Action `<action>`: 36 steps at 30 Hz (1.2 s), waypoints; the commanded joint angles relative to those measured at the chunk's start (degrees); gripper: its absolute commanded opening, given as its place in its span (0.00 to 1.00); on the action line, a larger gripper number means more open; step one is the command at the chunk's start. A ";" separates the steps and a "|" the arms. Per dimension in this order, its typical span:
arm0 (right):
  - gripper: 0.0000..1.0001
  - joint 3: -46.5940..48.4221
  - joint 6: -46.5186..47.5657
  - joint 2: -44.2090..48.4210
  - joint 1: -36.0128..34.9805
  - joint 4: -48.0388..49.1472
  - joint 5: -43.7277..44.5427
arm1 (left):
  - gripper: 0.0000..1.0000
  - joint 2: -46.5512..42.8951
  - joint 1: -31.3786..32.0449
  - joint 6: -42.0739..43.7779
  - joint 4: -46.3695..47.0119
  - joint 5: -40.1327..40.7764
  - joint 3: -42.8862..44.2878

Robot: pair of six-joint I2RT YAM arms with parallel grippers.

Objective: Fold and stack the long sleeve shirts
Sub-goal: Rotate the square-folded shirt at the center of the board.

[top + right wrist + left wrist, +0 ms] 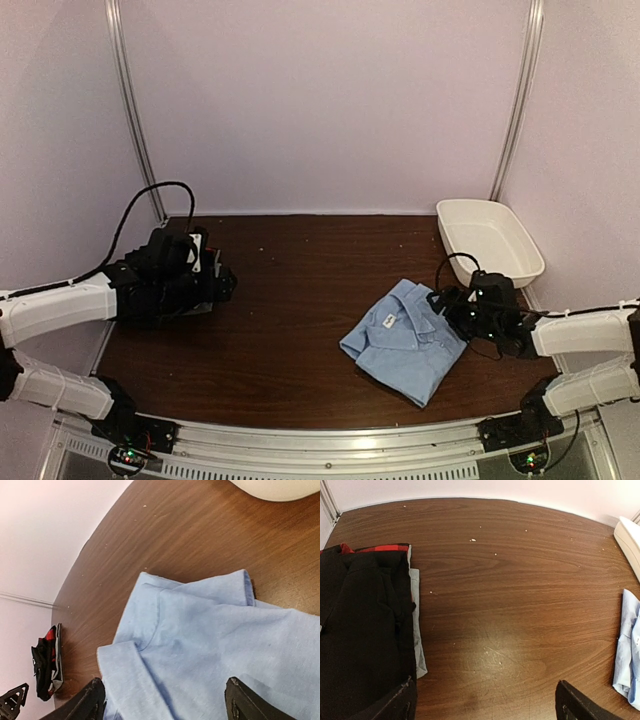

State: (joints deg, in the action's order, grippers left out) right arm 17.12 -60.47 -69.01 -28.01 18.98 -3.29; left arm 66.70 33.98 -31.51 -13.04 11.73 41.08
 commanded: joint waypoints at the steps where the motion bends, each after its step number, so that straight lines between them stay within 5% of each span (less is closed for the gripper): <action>1: 0.84 5.03 1.17 6.43 -6.11 -10.92 11.11 | 0.98 0.97 -0.66 0.57 3.38 -1.71 -0.34; 6: 0.84 12.02 11.50 9.05 -11.68 -22.64 12.24 | 0.98 0.72 -0.75 0.54 3.60 -2.10 -0.47; 12: 0.85 21.28 23.19 1.88 -16.70 -37.56 9.42 | 0.98 0.86 -0.75 1.10 3.54 -2.23 -0.47; 19: 0.86 27.51 23.74 -8.31 -23.51 -51.05 9.66 | 0.98 0.33 -0.75 0.84 3.38 -2.99 -0.97; 29: 0.83 26.26 20.52 -14.24 -28.06 -50.94 11.81 | 0.98 1.24 -0.75 0.74 4.27 -3.57 -1.44; 36: 0.83 27.59 16.79 -20.51 -28.04 -42.00 10.76 | 0.98 0.89 -0.75 1.40 3.83 -2.79 -1.29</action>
State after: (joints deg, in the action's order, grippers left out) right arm 43.38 -40.14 -87.15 -55.66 -28.71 6.94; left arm 67.55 33.74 -31.35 -11.53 8.75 39.77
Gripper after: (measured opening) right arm 0.827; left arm 0.976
